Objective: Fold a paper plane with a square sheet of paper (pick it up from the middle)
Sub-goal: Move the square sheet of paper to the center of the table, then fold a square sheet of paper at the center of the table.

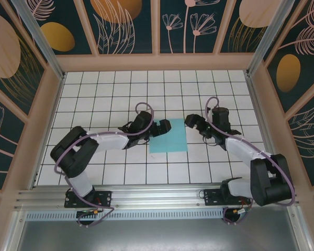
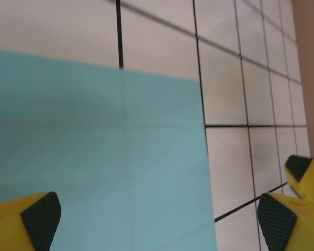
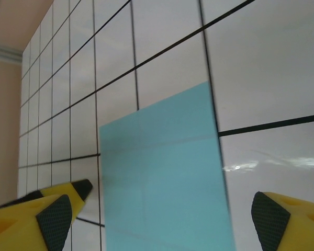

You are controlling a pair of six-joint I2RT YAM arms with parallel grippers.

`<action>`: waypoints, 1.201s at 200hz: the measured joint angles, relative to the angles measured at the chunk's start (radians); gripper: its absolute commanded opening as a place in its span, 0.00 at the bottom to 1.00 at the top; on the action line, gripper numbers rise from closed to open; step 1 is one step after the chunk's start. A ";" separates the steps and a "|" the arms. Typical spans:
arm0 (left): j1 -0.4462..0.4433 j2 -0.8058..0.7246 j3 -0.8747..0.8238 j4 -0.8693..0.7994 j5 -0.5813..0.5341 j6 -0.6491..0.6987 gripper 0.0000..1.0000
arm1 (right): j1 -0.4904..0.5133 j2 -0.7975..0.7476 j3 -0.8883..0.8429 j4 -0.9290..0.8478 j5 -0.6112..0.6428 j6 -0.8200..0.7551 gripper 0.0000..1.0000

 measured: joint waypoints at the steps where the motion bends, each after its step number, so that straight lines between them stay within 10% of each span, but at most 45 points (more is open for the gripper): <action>1: 0.000 -0.005 -0.001 -0.001 -0.005 0.000 0.98 | 0.005 0.004 0.003 0.001 -0.001 -0.001 0.89; 116: 0.027 -0.457 -0.298 -0.069 -0.508 -0.007 0.99 | 0.237 0.410 0.252 -0.074 0.009 -0.037 0.71; 240: 0.031 -0.487 -0.327 -0.013 -0.587 0.069 0.99 | 0.347 0.402 0.366 -0.313 0.271 -0.061 0.77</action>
